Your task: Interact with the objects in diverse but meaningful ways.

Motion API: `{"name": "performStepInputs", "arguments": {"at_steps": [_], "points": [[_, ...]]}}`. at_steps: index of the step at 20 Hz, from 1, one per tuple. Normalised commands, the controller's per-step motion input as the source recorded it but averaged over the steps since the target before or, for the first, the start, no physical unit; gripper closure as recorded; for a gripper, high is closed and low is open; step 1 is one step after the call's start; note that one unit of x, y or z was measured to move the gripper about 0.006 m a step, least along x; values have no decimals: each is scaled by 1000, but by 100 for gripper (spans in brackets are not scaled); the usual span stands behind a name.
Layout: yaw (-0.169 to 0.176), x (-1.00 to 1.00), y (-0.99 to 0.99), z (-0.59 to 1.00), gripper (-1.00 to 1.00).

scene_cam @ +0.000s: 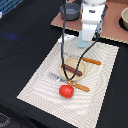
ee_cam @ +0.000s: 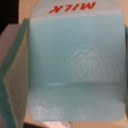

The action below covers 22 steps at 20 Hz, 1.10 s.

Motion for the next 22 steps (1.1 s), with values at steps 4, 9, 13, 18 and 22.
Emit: {"name": "performStepInputs", "arguments": {"at_steps": [4,9,13,18,22], "points": [[0,-569,-767,482,100],[0,-531,-853,174,100],[0,-410,-949,56,100],[0,-319,-990,0,100],[0,-234,-1000,0,100]]}}
